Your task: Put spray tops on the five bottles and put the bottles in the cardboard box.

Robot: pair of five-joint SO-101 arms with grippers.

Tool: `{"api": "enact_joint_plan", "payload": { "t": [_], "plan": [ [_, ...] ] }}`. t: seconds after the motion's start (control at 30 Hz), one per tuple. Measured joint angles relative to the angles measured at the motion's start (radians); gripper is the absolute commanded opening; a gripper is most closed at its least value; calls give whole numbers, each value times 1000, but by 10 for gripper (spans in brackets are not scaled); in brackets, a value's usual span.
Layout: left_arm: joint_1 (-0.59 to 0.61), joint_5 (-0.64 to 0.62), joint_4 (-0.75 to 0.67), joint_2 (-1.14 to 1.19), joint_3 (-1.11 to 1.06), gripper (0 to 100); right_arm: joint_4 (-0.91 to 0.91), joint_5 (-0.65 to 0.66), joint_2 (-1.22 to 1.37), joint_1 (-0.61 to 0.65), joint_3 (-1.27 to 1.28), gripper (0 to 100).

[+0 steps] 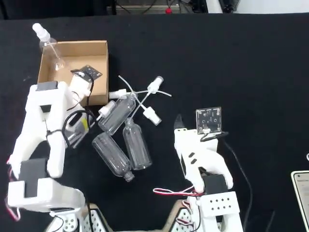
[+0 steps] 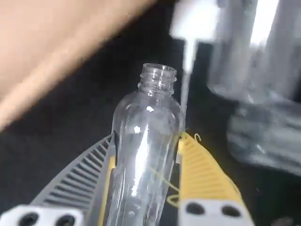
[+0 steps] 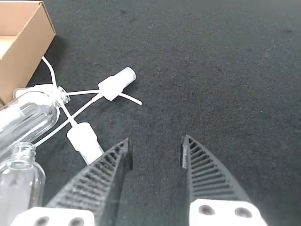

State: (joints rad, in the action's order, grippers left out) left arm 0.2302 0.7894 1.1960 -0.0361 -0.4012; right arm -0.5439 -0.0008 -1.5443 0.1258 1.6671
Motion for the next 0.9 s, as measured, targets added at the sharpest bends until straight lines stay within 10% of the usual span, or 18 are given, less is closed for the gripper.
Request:
{"api": "enact_joint_plan", "payload": {
  "t": [0.5, 0.9],
  "plan": [
    [37, 78, 232, -390, -34, 177, 0, 0, 0, 0, 0, 169],
    [38, -236, 71, -519, -146, 177, -6, 0, 0, 0, 0, 170]
  ]
}}
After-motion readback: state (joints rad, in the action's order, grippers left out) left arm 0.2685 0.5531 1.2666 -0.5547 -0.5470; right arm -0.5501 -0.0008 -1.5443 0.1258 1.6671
